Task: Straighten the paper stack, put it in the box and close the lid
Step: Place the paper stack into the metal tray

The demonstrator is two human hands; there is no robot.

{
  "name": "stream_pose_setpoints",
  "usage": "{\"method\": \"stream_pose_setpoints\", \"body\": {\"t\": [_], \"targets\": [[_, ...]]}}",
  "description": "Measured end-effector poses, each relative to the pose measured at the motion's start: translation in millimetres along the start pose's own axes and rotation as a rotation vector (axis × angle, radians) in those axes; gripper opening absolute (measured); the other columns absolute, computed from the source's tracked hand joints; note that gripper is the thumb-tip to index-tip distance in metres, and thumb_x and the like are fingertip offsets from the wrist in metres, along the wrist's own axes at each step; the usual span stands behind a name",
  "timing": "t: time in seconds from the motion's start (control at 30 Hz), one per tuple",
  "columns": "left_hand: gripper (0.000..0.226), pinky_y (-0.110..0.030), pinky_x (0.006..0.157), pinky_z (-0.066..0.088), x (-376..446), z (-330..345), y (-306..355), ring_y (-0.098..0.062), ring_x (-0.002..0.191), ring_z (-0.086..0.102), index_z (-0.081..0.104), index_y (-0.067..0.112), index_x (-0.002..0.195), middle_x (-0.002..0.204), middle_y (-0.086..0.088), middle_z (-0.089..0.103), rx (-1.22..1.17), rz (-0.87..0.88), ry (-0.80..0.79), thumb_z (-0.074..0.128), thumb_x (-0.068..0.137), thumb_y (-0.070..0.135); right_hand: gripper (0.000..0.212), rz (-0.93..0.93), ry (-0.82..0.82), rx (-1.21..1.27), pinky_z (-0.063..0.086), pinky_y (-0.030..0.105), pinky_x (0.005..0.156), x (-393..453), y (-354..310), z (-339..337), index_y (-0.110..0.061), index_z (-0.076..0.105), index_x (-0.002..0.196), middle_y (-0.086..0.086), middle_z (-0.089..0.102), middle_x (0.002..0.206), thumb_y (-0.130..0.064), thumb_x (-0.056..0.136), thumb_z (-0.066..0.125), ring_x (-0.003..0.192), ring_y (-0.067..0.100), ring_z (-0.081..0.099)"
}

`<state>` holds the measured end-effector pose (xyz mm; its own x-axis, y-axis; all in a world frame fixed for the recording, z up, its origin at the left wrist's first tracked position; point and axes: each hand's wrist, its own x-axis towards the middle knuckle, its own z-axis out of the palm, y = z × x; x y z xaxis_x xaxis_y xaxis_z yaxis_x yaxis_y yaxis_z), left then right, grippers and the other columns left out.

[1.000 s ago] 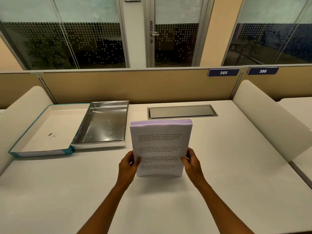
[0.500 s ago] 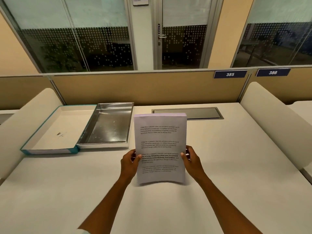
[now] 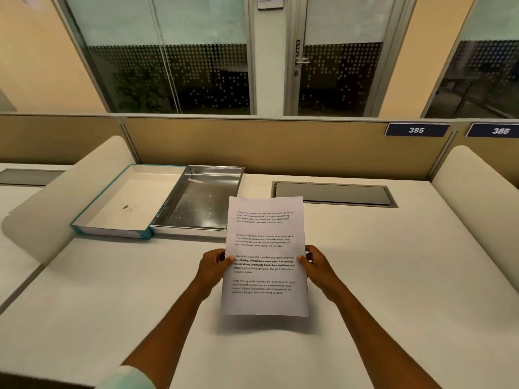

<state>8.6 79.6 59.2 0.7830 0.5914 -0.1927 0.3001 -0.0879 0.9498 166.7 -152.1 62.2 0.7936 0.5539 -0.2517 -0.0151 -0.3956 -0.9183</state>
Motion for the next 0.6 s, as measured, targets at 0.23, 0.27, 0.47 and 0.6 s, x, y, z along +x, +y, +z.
{"method": "stream_pose_setpoints", "body": {"t": [0.23, 0.27, 0.47, 0.6], "targets": [[0.021, -0.026, 0.066, 0.059, 20.6, -35.8, 6.2, -0.019, 0.087, 0.073, 0.066, 0.011, 0.112, 0.105, -0.006, 0.073, 0.000, -0.042, 0.027, 0.060, 0.094, 0.020, 0.033, 0.035, -0.066, 0.027, 0.055, 0.047, 0.092, 25.4, -30.0, 25.7, -0.012, 0.046, 0.129, 0.012, 0.059, 0.121, -0.026, 0.099, 0.047, 0.108, 0.029, 0.062], [0.019, -0.024, 0.064, 0.059, 25.7, -42.7, 8.2, -0.017, 0.085, 0.073, 0.066, 0.013, 0.110, 0.103, -0.004, 0.073, 0.001, -0.044, 0.030, 0.059, 0.094, 0.020, 0.033, 0.039, -0.069, 0.030, 0.055, 0.046, 0.091, 31.0, -35.4, 31.4, -0.012, 0.046, 0.129, 0.013, 0.059, 0.120, -0.025, 0.099, 0.047, 0.108, 0.029, 0.062], [0.014, -0.025, 0.059, 0.058, 64.5, -91.7, 16.9, -0.017, 0.082, 0.073, 0.067, 0.015, 0.105, 0.098, -0.001, 0.073, -0.010, -0.092, 0.020, 0.059, 0.094, 0.019, 0.030, 0.084, -0.075, 0.054, 0.057, 0.036, 0.078, 67.6, -67.9, 70.4, -0.011, 0.048, 0.126, 0.012, 0.061, 0.116, -0.024, 0.099, 0.047, 0.100, 0.026, 0.064], [0.016, -0.033, 0.065, 0.059, 94.3, -124.3, 16.4, -0.026, 0.089, 0.072, 0.066, 0.011, 0.105, 0.102, -0.006, 0.073, -0.001, -0.132, -0.011, 0.058, 0.095, 0.019, 0.030, 0.108, -0.090, 0.062, 0.055, 0.028, 0.068, 93.0, -91.0, 96.2, -0.010, 0.049, 0.126, 0.013, 0.062, 0.118, -0.022, 0.098, 0.048, 0.093, 0.021, 0.064]]}}
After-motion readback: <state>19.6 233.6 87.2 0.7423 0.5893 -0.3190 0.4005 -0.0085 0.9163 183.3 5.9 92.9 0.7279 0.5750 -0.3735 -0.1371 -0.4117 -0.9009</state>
